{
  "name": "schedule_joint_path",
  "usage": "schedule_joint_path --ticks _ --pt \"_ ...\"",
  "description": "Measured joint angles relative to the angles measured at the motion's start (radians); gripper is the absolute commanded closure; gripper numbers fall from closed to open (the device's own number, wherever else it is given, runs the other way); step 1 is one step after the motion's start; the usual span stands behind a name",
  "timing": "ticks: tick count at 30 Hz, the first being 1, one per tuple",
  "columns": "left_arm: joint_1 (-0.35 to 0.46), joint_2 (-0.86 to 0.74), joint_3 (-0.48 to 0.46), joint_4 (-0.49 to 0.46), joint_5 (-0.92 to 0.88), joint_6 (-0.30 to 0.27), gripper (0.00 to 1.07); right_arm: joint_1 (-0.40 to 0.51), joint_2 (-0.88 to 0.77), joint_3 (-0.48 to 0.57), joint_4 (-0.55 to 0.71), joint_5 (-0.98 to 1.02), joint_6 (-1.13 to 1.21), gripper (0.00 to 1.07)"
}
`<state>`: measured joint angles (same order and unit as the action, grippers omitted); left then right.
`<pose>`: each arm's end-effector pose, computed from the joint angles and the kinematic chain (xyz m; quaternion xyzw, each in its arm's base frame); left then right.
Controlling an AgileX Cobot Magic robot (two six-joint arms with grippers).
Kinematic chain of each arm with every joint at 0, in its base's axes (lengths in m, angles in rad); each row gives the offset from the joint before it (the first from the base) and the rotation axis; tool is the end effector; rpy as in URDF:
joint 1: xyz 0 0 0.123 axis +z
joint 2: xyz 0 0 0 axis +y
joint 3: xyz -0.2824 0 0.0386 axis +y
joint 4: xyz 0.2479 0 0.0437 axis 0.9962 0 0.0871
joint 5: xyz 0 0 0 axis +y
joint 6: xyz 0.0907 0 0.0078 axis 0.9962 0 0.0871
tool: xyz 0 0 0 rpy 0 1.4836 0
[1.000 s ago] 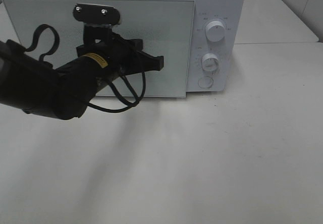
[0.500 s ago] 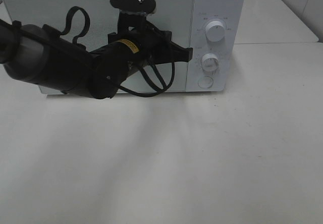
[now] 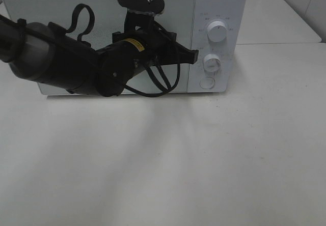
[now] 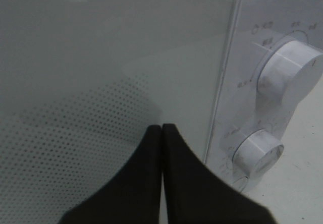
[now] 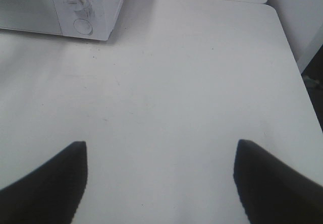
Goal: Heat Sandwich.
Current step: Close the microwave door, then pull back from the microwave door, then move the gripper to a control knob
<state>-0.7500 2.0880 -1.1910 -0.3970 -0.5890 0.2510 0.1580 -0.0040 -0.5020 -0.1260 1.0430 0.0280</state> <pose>0.3411 -0.2911 0.1602 0.1949 0.7658 -0.1677 0.5895 -0.0037 -0.0106 0.2797 -0.0529 0.8437 -0.0134 0.5341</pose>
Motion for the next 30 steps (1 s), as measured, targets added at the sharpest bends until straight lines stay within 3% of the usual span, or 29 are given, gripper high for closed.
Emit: schedule_joint_path --ticks 10,25,28,30 --pt "0.000 -0.043 0.050 -0.058 0.012 0.001 1.06 0.000 0.000 0.000 0.000 0.000 0.000 0.31" --pt "-0.030 -0.311 0.364 -0.082 0.056 0.001 1.05 0.000 0.000 0.000 0.000 0.000 0.000 0.31" --pt "-0.030 -0.353 0.401 -0.086 0.118 0.001 0.96 0.000 0.000 0.000 0.000 0.000 0.000 0.31" --pt "-0.030 -0.400 0.431 -0.098 0.238 0.001 0.53 0.000 0.000 0.000 0.000 0.000 0.000 0.31"
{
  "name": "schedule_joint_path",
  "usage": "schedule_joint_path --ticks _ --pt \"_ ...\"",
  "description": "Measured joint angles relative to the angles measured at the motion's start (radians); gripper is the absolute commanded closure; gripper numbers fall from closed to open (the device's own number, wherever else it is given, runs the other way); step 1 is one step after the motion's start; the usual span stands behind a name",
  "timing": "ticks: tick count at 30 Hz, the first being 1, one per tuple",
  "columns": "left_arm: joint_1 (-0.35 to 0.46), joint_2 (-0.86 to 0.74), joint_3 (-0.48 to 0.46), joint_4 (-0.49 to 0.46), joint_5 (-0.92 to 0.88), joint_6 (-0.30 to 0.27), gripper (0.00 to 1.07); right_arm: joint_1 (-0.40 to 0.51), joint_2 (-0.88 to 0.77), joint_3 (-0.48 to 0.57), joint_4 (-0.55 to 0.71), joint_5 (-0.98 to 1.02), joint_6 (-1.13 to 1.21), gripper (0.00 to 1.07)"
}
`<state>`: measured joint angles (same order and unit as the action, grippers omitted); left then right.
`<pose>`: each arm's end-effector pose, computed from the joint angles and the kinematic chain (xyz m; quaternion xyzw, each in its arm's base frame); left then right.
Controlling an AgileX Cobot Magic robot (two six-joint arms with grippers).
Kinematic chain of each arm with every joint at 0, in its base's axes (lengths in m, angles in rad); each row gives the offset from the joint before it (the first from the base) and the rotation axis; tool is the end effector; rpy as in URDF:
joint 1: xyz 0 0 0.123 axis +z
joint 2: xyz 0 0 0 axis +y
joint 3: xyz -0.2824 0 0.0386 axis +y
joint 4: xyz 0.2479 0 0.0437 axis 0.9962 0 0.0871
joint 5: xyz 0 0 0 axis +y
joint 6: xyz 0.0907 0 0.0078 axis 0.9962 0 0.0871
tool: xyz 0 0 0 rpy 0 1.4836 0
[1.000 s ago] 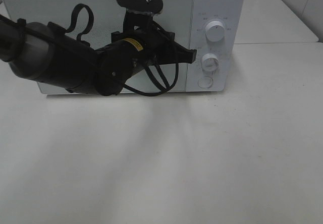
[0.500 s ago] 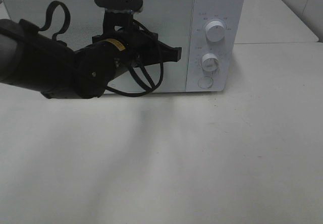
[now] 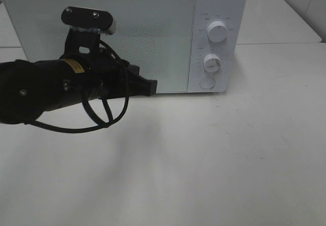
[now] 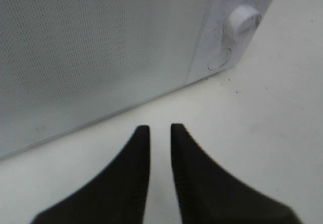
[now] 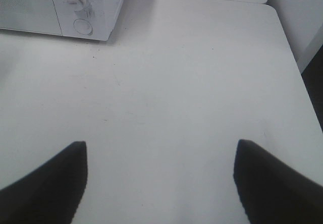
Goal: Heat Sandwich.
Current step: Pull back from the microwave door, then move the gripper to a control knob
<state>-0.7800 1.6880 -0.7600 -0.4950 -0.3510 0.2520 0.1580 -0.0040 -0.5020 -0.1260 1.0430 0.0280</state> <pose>0.2467 -0.2233 0.1813 0.2009 0.8418 -0.1747 0.4696 -0.0037 -0.0106 0.2797 -0.0529 0.8437 -0.0134 0.5341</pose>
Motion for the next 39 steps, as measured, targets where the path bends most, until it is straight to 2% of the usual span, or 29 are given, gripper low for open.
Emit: schedule_joint_path --ticks 1,2,3,6,11,12,16,20,23,24,25,27,28,29,30,32,33,35,39 --pt "0.000 -0.016 0.004 -0.003 0.050 0.000 0.35 0.000 0.000 0.000 0.000 0.000 0.000 0.31" --pt "0.000 -0.016 0.004 -0.003 0.050 0.000 0.35 0.000 0.000 0.000 0.000 0.000 0.000 0.31" --pt "0.000 -0.037 0.006 -0.006 0.135 0.000 0.02 0.000 0.000 0.000 0.000 0.000 0.000 0.31" --pt "0.000 -0.075 0.006 0.012 0.283 -0.001 0.06 0.000 0.000 0.000 0.000 0.000 0.000 0.31" --pt "0.000 -0.102 0.006 0.066 0.351 -0.001 0.07 0.000 0.000 0.000 0.000 0.000 0.000 0.31" --pt "0.000 -0.123 0.006 0.108 0.402 -0.003 0.07 0.000 0.000 0.000 0.000 0.000 0.000 0.31" --pt "0.006 -0.171 0.006 0.153 0.497 -0.032 0.07 0.000 0.000 0.000 0.000 0.000 0.000 0.31" --pt "0.059 -0.222 0.006 0.161 0.595 -0.049 0.07 0.000 0.000 0.000 0.000 0.000 0.000 0.31" --pt "0.140 -0.265 0.006 0.165 0.692 -0.053 0.07 0.000 0.000 0.000 0.000 0.000 0.000 0.31" --pt "0.213 -0.292 0.006 0.176 0.767 -0.054 0.07 0.000 0.000 0.000 0.000 0.000 0.000 0.31" --pt "0.213 -0.292 0.006 0.176 0.767 -0.054 0.07 0.000 0.000 0.000 0.000 0.000 0.000 0.31" --pt "0.285 -0.318 0.006 0.193 0.836 -0.054 0.07 0.000 0.000 0.000 0.000 0.000 0.000 0.31" --pt "0.370 -0.351 0.006 0.217 0.912 -0.054 0.07 0.000 0.000 0.000 0.000 0.000 0.000 0.31" --pt "0.370 -0.351 0.006 0.217 0.912 -0.054 0.07 0.000 0.000 0.000 0.000 0.000 0.000 0.31" --pt "0.404 -0.367 0.006 0.231 0.942 -0.054 0.07 0.000 0.000 0.000 0.000 0.000 0.000 0.31" --pt "0.488 -0.398 0.006 0.260 1.008 -0.054 0.07 0.000 0.000 0.000 0.000 0.000 0.000 0.31" --pt "0.568 -0.435 0.006 0.287 1.067 -0.055 0.07 0.000 0.000 0.000 0.000 0.000 0.000 0.31" --pt "0.598 -0.451 0.006 0.294 1.088 -0.063 0.07 0.000 0.000 0.000 0.000 0.000 0.000 0.31" --pt "0.734 -0.554 0.006 0.306 1.184 -0.117 0.07 0.000 0.000 0.000 0.000 0.000 0.000 0.31"
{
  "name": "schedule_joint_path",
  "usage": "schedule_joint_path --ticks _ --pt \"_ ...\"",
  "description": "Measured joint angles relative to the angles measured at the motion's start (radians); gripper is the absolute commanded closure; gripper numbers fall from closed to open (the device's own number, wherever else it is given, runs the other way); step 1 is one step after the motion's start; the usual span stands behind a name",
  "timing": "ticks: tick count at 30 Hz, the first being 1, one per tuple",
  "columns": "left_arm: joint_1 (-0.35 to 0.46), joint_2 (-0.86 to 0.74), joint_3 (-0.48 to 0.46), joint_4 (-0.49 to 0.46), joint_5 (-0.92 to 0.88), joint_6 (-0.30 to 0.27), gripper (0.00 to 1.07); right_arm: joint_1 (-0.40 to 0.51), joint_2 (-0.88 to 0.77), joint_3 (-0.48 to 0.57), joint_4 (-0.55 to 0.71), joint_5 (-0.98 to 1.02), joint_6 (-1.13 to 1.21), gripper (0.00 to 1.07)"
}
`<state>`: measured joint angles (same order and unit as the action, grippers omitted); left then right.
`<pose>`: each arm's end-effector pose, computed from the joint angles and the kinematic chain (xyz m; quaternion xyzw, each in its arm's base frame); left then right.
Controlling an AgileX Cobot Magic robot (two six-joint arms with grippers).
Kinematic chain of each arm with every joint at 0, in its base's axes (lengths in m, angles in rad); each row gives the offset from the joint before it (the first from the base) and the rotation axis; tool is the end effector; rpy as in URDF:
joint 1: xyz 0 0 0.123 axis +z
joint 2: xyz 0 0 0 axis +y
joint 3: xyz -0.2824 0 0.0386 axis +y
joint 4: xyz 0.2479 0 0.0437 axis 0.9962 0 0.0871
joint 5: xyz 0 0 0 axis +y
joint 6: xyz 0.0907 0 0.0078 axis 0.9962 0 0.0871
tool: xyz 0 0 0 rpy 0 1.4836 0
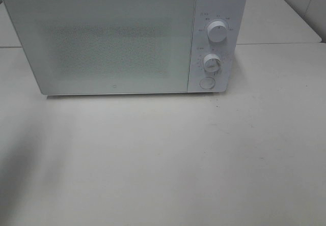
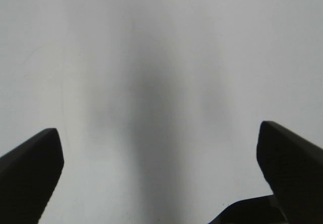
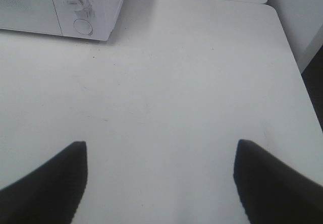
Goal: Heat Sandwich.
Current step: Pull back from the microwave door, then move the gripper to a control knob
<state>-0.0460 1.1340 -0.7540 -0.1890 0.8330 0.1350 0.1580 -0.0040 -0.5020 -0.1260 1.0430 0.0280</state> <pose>0.2006 -0.0219 0.2628 0.0414 0.9712 -0.0723 0.2231 -0.0037 -0.0106 0.2797 -0.0529 0.8437 -0.0134 0.5341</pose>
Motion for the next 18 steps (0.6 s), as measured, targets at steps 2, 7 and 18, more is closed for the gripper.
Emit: schedule_joint_path --ticks 2,7,18 --pt "0.020 -0.022 0.000 0.008 0.021 -0.009 0.07 0.000 0.000 0.000 0.000 0.000 0.000 0.31" --pt "0.069 -0.119 0.000 0.061 0.143 -0.058 0.07 0.000 0.000 0.000 0.000 0.000 0.000 0.31" --pt "0.072 -0.472 0.056 0.092 0.317 -0.068 0.07 0.000 0.000 0.000 0.000 0.000 0.000 0.31"
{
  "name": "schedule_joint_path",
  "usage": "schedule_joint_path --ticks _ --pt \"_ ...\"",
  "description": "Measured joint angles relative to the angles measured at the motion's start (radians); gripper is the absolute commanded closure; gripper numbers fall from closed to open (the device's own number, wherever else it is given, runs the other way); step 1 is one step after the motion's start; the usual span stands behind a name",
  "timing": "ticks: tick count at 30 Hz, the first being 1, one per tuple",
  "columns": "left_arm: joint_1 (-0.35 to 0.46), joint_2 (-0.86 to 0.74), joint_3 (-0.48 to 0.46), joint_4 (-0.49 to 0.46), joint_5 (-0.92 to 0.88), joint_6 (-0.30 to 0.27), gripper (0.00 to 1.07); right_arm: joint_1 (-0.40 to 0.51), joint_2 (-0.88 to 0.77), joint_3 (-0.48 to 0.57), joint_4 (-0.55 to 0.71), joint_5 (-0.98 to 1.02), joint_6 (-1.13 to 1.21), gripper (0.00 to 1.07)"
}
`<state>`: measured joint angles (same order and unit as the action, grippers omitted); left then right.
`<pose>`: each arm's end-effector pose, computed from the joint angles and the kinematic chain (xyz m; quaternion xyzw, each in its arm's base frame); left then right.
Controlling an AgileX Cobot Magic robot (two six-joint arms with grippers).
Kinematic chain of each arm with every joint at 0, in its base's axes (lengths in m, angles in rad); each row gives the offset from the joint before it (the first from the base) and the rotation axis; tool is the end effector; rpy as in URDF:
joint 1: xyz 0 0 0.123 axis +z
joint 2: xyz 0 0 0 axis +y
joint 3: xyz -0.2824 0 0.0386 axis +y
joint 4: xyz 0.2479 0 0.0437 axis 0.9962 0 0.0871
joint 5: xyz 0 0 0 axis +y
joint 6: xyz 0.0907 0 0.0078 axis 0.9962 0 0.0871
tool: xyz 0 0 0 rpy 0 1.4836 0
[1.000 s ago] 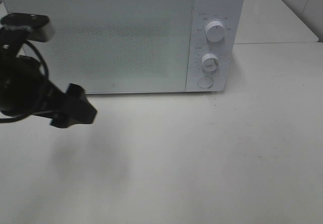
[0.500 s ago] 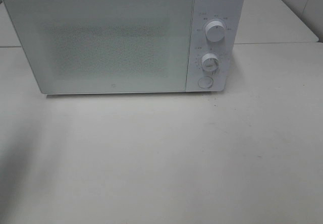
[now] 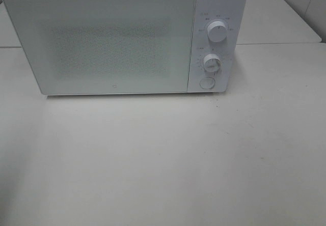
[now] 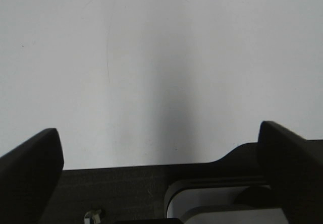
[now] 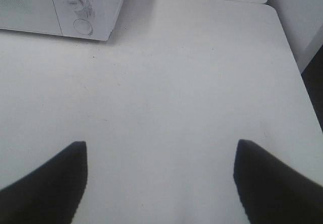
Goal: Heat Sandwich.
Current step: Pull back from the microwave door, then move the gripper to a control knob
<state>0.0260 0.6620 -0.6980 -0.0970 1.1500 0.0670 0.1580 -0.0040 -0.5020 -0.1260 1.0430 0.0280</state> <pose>0.0943 -0.0056 0.3021 0.0125 0.9620 -0.0354 0.2703 -0.0037 -0.0106 0.2797 -0.0529 0.8437 -0.0134 0.5341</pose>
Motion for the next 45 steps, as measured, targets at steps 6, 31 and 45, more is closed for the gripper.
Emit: schedule_joint_path --ticks 6,31,45 --pt "0.000 -0.212 0.087 0.000 0.001 0.000 0.07 0.000 0.000 0.000 0.000 0.000 0.000 0.31" --pt "0.000 -0.665 0.200 0.008 -0.105 0.041 0.07 0.000 0.000 0.000 0.001 0.000 0.000 0.31" --pt "0.000 -0.666 0.200 0.008 -0.105 0.041 0.07 0.000 0.000 0.000 0.001 0.000 0.000 0.31"
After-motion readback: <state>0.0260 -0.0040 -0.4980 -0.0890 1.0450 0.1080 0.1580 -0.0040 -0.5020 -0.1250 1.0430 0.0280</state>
